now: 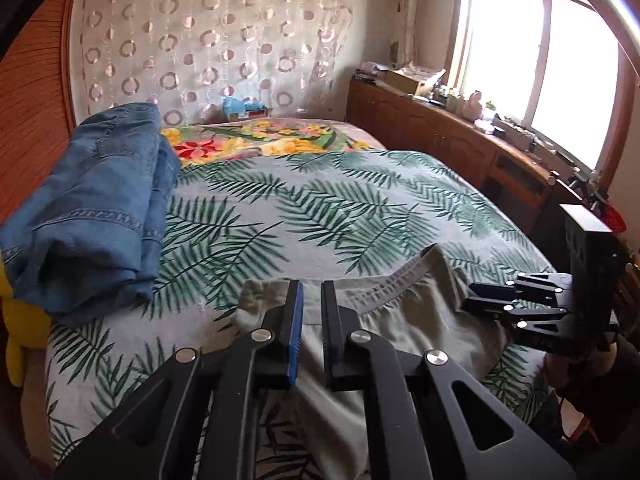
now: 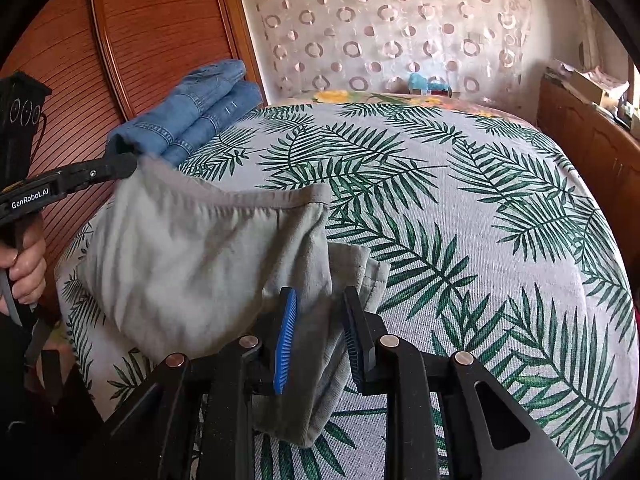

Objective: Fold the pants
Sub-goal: 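Open the left tool and lift both tools off the pants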

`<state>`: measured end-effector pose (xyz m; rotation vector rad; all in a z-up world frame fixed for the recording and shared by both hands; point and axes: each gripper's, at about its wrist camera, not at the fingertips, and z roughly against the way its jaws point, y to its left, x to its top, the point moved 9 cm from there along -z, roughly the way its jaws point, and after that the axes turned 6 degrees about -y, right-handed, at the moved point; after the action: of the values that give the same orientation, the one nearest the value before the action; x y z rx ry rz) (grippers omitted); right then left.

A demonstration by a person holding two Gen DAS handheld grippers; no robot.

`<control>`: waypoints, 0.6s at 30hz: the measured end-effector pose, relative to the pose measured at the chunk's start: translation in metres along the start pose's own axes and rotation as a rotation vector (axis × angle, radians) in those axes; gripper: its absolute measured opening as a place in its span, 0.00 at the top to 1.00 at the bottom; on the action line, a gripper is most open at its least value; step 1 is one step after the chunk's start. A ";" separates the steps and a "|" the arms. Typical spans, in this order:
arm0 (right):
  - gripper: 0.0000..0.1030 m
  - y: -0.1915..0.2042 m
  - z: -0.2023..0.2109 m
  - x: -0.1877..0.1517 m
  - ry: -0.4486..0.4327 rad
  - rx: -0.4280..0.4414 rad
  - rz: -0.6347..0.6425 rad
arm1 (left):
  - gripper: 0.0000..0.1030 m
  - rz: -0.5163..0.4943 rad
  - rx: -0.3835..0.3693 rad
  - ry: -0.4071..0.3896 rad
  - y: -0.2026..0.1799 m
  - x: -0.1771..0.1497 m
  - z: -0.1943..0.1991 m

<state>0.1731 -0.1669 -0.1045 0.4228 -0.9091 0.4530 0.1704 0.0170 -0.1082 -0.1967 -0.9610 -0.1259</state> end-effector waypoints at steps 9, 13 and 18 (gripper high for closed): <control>0.76 -0.001 -0.001 0.000 -0.005 0.000 -0.002 | 0.31 0.016 0.002 0.007 0.003 -0.029 0.008; 0.76 -0.001 0.002 0.001 0.002 -0.019 0.001 | 0.31 0.033 0.012 0.022 0.004 -0.046 0.015; 0.76 0.005 0.022 -0.001 -0.004 -0.017 -0.004 | 0.31 0.039 0.012 0.018 0.003 -0.062 0.031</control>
<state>0.1551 -0.1744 -0.0927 0.4104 -0.9155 0.4403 0.1111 0.0280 -0.1428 -0.2027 -0.9388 -0.0856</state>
